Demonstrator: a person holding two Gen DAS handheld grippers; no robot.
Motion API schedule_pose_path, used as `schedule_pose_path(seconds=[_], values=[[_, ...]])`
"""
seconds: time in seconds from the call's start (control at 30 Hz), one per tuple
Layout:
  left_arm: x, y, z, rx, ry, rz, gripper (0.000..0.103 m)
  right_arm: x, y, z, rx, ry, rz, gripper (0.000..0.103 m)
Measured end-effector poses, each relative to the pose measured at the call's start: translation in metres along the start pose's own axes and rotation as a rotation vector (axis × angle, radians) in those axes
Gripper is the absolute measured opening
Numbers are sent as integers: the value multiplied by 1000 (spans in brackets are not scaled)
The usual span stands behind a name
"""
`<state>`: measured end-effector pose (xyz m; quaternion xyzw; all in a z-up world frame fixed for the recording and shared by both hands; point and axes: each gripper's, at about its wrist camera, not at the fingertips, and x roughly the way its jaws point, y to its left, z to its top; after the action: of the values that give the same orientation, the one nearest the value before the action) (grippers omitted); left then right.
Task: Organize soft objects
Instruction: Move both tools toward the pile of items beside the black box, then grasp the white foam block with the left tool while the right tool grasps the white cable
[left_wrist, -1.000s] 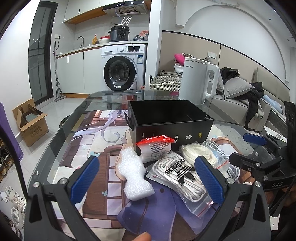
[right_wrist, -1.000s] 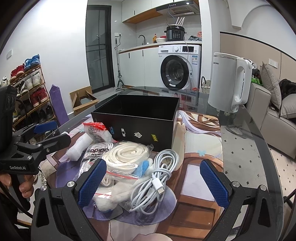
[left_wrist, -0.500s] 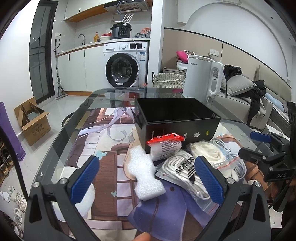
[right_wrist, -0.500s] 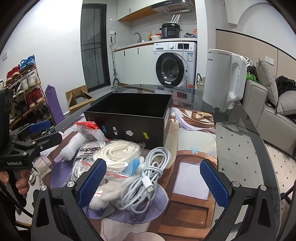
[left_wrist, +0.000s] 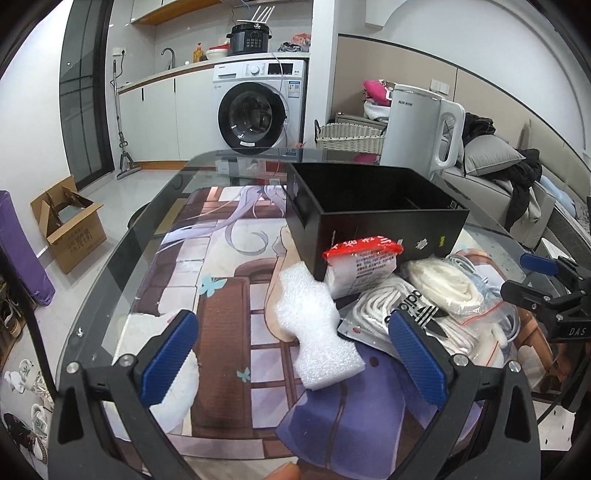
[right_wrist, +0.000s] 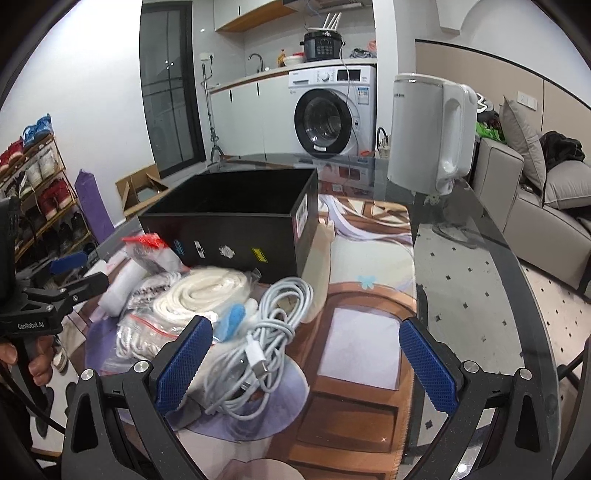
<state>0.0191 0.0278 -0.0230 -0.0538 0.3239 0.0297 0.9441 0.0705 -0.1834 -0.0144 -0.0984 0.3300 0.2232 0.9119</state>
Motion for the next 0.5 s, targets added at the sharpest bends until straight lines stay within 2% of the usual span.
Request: schedule_pose_path(seconds=[0.37, 0.5], values=[[1, 1, -1, 2, 12, 0, 103, 6, -15, -1, 38, 65, -51, 103], [3, 0, -1, 10, 13, 0, 103, 8, -13, -1, 34, 78, -26, 103]])
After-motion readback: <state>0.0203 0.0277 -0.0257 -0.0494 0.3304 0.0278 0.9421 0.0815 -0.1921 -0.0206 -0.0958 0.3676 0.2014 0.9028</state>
